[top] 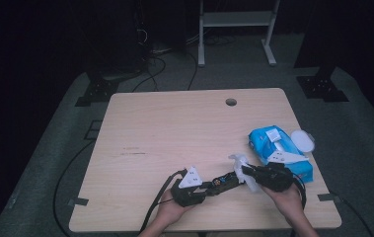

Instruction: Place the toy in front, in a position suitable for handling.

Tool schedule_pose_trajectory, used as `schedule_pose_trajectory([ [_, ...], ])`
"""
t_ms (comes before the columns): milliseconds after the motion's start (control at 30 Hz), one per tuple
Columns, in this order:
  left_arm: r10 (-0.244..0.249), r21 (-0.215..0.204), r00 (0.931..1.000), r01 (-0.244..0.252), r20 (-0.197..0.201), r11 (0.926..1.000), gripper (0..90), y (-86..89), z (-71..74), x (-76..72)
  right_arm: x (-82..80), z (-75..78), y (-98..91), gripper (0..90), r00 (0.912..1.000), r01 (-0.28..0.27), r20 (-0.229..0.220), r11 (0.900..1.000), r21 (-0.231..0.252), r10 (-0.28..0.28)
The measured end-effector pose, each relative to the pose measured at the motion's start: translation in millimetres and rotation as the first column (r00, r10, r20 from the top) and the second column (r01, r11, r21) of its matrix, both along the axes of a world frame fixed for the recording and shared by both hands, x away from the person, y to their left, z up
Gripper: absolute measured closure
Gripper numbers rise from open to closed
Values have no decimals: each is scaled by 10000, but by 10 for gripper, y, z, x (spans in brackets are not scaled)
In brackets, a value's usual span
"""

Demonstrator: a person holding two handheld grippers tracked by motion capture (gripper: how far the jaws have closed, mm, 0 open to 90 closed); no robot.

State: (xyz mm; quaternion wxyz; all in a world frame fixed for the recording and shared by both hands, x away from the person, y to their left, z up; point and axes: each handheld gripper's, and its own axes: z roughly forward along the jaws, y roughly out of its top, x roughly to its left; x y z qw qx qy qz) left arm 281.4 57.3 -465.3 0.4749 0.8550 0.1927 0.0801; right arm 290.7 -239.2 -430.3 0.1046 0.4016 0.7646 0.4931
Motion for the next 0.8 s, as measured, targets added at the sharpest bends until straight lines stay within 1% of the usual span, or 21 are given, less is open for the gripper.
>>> schedule_pose_trajectory([
  [67,-29,56,10000,29,64,10000,731,-1,3,-4,28,-35,0,844,9998,25,-221,9999,-156,-29],
  [100,-43,28,10000,43,88,10000,731,-4,2,-9,26,-44,-3,844,9997,19,-248,9999,-105,-22],
  [133,-68,36,9999,68,96,10000,730,-4,2,-11,21,-41,-2,844,9998,-31,-219,9999,-168,28],
  [200,-181,-29,9998,180,-122,9998,714,-3,0,-6,3,-34,6,845,9996,-142,-248,9993,-336,133],
  [233,-295,-349,9987,281,-411,9990,698,7,-1,6,-3,-35,5,846,9995,-168,-256,9991,-380,158],
  [267,-389,-642,9973,348,-626,9973,663,18,4,13,-14,-37,3,846,9994,-233,-268,9988,-437,222],
  [333,-456,-962,9950,370,-893,9947,616,25,22,20,-32,-36,0,847,9994,-258,-251,9986,-457,247],
  [367,-456,-962,9950,370,-893,9947,595,25,22,20,-32,-36,0,847,9994,-258,-251,9986,-457,247],
  [400,-511,-1228,9911,359,-1230,9918,595,28,33,37,-41,-38,1,846,9994,-253,-238,9987,-450,242],
  [433,-561,-1554,9859,313,-1579,9874,552,27,38,52,-65,-45,0,847,9995,-281,-175,9987,-421,273],
  [467,-608,-1735,9833,305,-1717,9844,544,31,44,66,-71,-45,-2,847,9994,-299,-195,9987,-408,291],
  [500,-608,-1735,9833,305,-1717,9844,535,31,44,66,-80,-50,-7,847,9991,-357,-243,9986,-393,348],
  [533,-641,-2340,9718,95,-2269,9722,512,32,57,113,-93,-54,-12,847,9990,-377,-257,9987,-332,368],
  [567,-664,-2506,9679,37,-2423,9681,506,29,59,131,-104,-54,-15,847,9990,-379,-236,9987,-349,371],
  [633,-725,-2860,9547,-136,-2885,9581,493,15,61,180,-122,-54,-18,847,9989,-407,-244,9985,-370,398],
  [667,-673,-2906,9488,-267,-3087,9565,483,0,60,198,-130,-55,-22,847,9989,-426,-226,9984,-378,417],
  [700,-543,-2709,9465,-358,-3180,9619,482,-27,55,213,-141,-55,-25,847,9988,-444,-229,9982,-395,435],
  [767,-365,-2374,9440,-449,-3278,9704,471,-75,38,217,-162,-59,-33,847,9987,-460,-240,9982,-389,450],
  [800,-294,-2190,9412,-479,-3366,9745,460,-99,23,218,-171,-61,-38,847,9986,-475,-236,9981,-390,466],
])
